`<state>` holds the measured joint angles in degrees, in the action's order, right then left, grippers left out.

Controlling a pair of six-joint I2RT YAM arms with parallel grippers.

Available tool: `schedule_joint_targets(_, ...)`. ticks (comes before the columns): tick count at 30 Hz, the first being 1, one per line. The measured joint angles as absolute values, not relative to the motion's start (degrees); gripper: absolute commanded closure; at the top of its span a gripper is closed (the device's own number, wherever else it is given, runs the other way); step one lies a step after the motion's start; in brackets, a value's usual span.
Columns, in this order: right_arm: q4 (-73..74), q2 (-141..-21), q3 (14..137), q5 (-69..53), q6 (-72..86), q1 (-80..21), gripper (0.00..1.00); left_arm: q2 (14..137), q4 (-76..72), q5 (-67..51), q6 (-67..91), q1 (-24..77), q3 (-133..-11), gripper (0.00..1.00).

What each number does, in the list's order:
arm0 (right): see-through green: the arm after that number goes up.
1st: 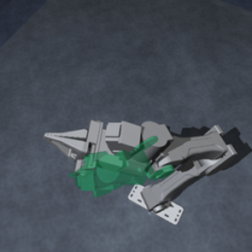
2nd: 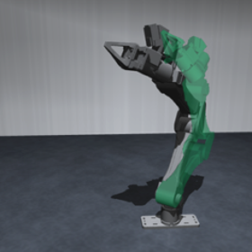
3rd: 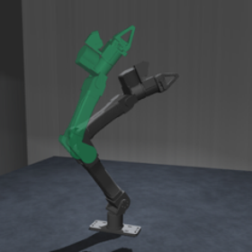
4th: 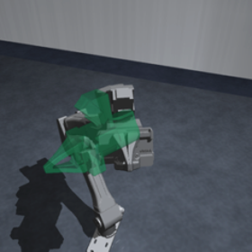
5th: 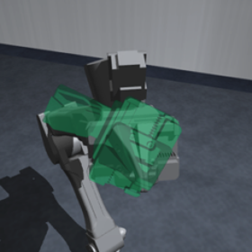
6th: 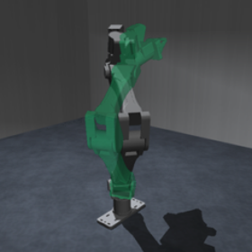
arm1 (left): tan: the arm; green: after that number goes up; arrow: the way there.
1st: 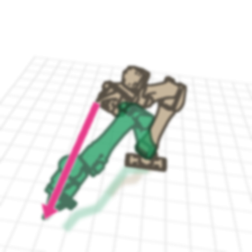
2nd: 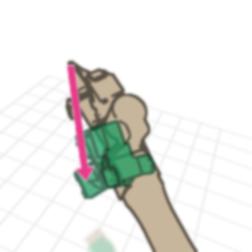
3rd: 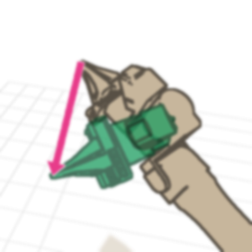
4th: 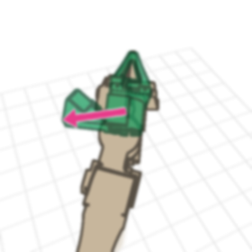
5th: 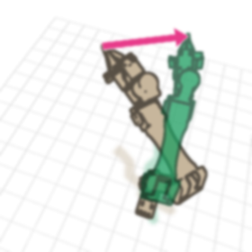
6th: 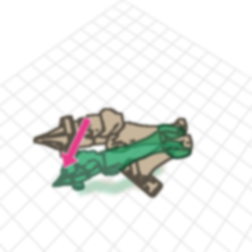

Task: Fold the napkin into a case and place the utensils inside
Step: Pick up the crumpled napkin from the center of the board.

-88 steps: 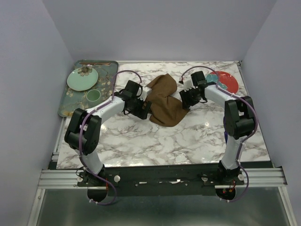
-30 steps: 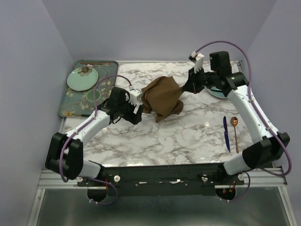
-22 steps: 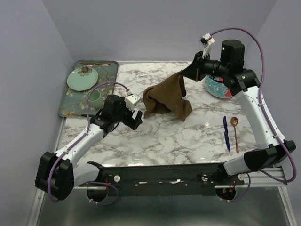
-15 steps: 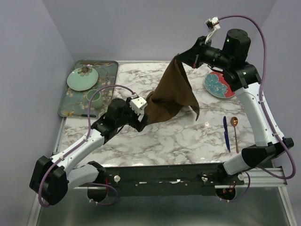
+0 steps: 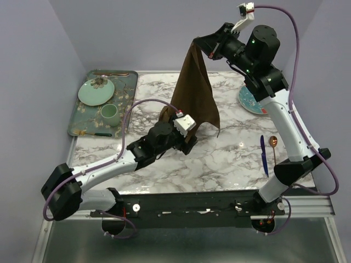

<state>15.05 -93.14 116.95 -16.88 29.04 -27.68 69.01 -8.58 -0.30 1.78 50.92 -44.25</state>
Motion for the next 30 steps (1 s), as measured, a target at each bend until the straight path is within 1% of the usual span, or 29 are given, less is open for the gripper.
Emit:
schedule_joint_targets(4, 15.11, -95.00, 116.81, -10.33, 30.83, -27.70, 0.99, 73.71, -11.97, 5.23, 1.63, 53.12, -44.60, 0.07)
schedule_joint_targets(8, 15.11, -96.09, 116.60, -6.11, 32.42, -27.92, 0.99, 81.41, -15.70, 10.68, 2.33, 55.66, -48.31, 0.07)
schedule_joint_targets(14, 15.09, -96.77, 115.79, -3.99, 33.21, -28.38, 0.99, 89.80, -21.61, 14.52, 2.81, 56.36, -51.90, 0.09)
schedule_joint_targets(19, 15.05, -96.75, 114.15, -3.60, 32.95, -28.40, 0.99, 92.01, -22.87, 15.49, 3.25, 53.69, -51.92, 0.06)
schedule_joint_targets(24, 15.09, -96.75, 113.34, -3.40, 32.64, -28.40, 0.99, 86.61, -24.18, 12.43, 3.09, 49.39, -48.12, 0.07)
schedule_joint_targets(26, 15.05, -96.75, 113.34, -3.36, 32.25, -28.42, 0.99, 83.00, -24.27, 7.81, 3.05, 45.50, -46.22, 0.07)
schedule_joint_targets(30, 15.05, -96.75, 113.30, -3.36, 31.64, -28.40, 0.99, 81.69, -26.26, -1.23, 1.17, 38.79, -45.25, 0.07)
